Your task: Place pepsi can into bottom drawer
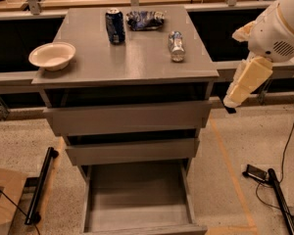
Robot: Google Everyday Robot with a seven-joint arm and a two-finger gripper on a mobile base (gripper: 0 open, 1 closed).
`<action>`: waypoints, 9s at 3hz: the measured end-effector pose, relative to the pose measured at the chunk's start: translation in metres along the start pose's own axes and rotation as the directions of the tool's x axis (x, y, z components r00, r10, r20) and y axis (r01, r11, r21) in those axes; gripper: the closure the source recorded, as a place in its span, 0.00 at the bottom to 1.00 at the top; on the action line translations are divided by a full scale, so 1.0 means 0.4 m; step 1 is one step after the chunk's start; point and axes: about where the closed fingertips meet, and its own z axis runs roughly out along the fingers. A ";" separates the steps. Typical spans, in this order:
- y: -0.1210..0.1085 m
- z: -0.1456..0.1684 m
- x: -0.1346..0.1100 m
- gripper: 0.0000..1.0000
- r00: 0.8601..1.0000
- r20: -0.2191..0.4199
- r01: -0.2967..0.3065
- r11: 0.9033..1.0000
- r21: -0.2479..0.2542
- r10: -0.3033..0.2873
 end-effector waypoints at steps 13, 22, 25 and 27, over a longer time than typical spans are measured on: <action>-0.644 0.816 -0.838 0.18 0.660 0.728 -0.304 0.952 0.031 0.186; -0.249 0.188 -0.585 1.00 0.634 0.769 -0.075 0.997 -0.035 0.074; 0.105 0.560 -0.387 1.00 0.560 0.795 -0.204 0.969 -0.142 0.234; 0.173 0.609 -0.387 1.00 0.575 0.778 -0.182 0.966 -0.182 0.255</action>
Offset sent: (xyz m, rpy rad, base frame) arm 0.1231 0.0772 0.0352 0.4007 -0.2499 0.0228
